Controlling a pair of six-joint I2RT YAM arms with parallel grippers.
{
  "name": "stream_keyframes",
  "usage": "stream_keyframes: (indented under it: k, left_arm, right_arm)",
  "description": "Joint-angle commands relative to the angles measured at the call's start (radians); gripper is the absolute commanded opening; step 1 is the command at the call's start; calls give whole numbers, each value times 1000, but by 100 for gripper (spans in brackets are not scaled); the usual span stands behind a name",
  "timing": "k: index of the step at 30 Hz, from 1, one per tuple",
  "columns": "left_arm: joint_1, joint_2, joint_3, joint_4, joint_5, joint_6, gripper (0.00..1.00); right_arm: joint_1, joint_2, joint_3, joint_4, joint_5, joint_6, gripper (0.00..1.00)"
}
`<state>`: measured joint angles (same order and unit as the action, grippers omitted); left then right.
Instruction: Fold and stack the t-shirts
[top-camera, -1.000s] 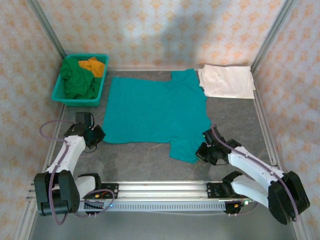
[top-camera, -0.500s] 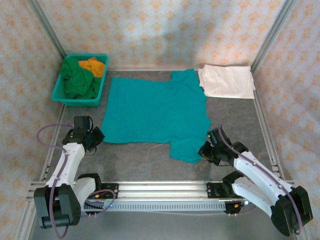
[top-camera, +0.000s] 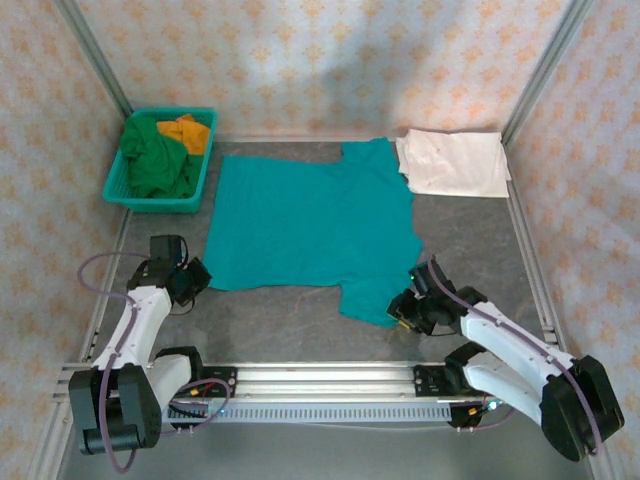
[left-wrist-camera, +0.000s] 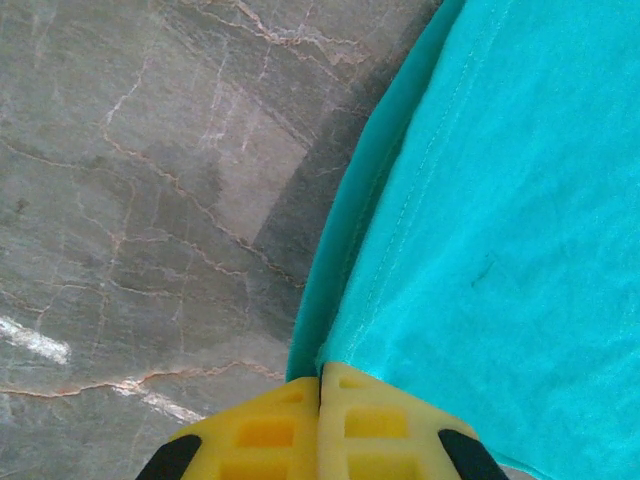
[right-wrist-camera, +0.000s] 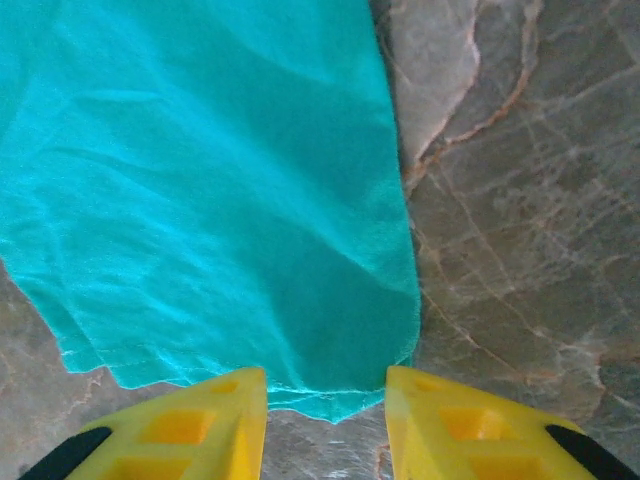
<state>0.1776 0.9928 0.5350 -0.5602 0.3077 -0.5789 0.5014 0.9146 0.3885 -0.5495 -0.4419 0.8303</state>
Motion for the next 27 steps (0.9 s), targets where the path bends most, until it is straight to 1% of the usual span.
stream_keyframes:
  k: [1, 3, 9, 11, 13, 16, 24, 25, 27]
  left_arm:
    - [8, -14, -7, -5, -1, -1, 0]
    - [7, -16, -7, -2, -4, -2, 0]
    - [7, -10, -7, -1, -8, 1, 0]
    - [7, -8, -7, 4, -11, 2, 0]
    - [8, -5, -7, 6, -15, 2, 0]
    - [6, -2, -6, 6, -13, 5, 0]
    - [6, -3, -10, 5, -15, 6, 0]
    - [6, -6, -12, 8, -14, 6, 0]
    - [7, -5, -18, 13, -16, 5, 0]
  right_arm:
    - [7, -21, 2, -27, 36, 17, 38]
    - [7, -33, 14, -49, 55, 15, 40]
    - [8, -72, 40, -150, 138, 18, 40]
    - [8, -70, 26, -120, 129, 16, 40]
    - [8, -50, 11, -51, 82, 24, 40]
    - [11, -13, 19, 3, 48, 23, 40]
    - [17, 38, 11, 6, 53, 30, 39]
    - [17, 37, 9, 11, 54, 28, 38]
    - [18, 32, 3, 36, 51, 28, 32]
